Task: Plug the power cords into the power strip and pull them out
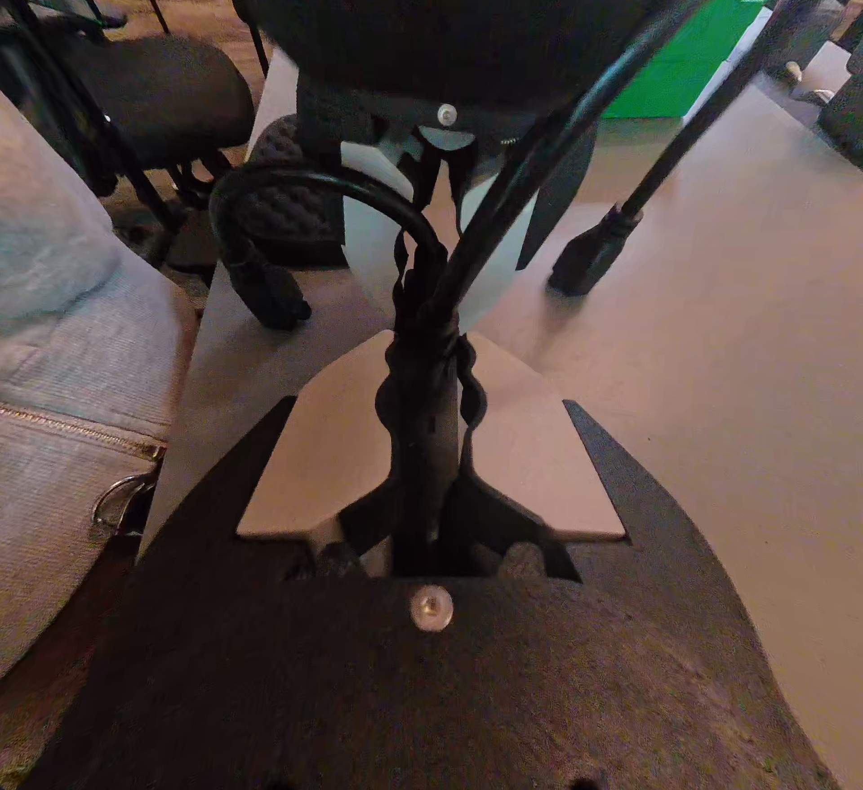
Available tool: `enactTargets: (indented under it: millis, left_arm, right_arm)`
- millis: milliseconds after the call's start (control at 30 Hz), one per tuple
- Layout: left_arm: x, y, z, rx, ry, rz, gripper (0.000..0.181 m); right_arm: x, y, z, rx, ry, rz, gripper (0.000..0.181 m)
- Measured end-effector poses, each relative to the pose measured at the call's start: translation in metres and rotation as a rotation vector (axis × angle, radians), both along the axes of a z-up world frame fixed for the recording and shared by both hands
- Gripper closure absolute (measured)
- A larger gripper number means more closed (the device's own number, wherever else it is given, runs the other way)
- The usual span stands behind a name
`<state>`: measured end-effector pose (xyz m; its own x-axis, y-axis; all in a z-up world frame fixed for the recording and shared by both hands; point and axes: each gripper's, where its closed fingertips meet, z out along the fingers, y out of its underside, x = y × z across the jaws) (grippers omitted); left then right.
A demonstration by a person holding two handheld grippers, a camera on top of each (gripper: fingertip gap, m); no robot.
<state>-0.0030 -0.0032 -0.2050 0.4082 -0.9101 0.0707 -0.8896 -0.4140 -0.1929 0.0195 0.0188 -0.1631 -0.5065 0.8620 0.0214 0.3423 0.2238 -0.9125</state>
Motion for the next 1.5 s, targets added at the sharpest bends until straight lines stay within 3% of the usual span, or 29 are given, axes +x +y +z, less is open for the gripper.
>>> enactTargets:
  millis: [133, 167, 233, 367, 433, 500, 667, 767, 867, 900, 1000, 1200, 1500]
  left_arm:
    - [-0.002, 0.005, -0.001, 0.023, 0.1, -0.133, 0.156]
    - [-0.002, 0.005, -0.001, 0.012, 0.082, -0.056, 0.156]
    - [-0.012, 0.001, -0.001, 0.02, 0.106, -0.045, 0.155]
    - [-0.016, 0.006, -0.001, 0.059, 0.062, -0.005, 0.156]
    - [-0.011, 0.004, -0.004, 0.079, 0.012, 0.032, 0.123]
    - [-0.01, -0.003, -0.007, 0.103, -0.06, 0.054, 0.117]
    - [-0.003, 0.002, 0.029, 0.328, -0.448, 0.215, 0.083]
    - [-0.002, 0.01, 0.076, 0.591, -0.841, 0.27, 0.081]
    - [-0.028, 0.019, 0.112, 0.931, -1.253, 0.403, 0.077]
    - [-0.029, 0.011, 0.121, 0.968, -1.327, 0.365, 0.077]
    - [-0.04, 0.014, 0.124, 1.109, -1.192, 0.367, 0.08]
    - [-0.063, 0.037, 0.082, 1.146, -0.783, 0.482, 0.086]
    - [-0.085, 0.042, 0.079, 1.155, -0.778, 0.618, 0.094]
  right_arm:
    - [-0.016, -0.014, 0.036, -0.01, 0.113, 0.038, 0.157]
    - [-0.014, -0.009, 0.033, -0.027, 0.114, 0.011, 0.157]
    - [-0.001, 0.021, 0.021, -0.019, 0.085, -0.105, 0.157]
    - [0.01, 0.037, 0.068, -0.244, 0.307, -0.128, 0.158]
    - [0.01, 0.041, 0.063, -0.244, 0.3, -0.157, 0.157]
    - [0.011, 0.039, 0.063, -0.263, 0.303, -0.142, 0.158]
    - [0.011, 0.045, 0.065, -0.294, 0.328, -0.166, 0.158]
    - [0.01, 0.046, 0.064, -0.285, 0.335, -0.175, 0.158]
    - [0.009, 0.043, 0.062, -0.252, 0.341, -0.17, 0.158]
    - [0.008, 0.042, 0.061, -0.247, 0.341, -0.17, 0.157]
    - [0.009, 0.043, 0.062, -0.235, 0.351, -0.174, 0.157]
    - [0.012, 0.049, 0.071, -0.154, 0.453, -0.216, 0.158]
    - [0.027, 0.064, 0.099, -0.035, 0.644, -0.317, 0.159]
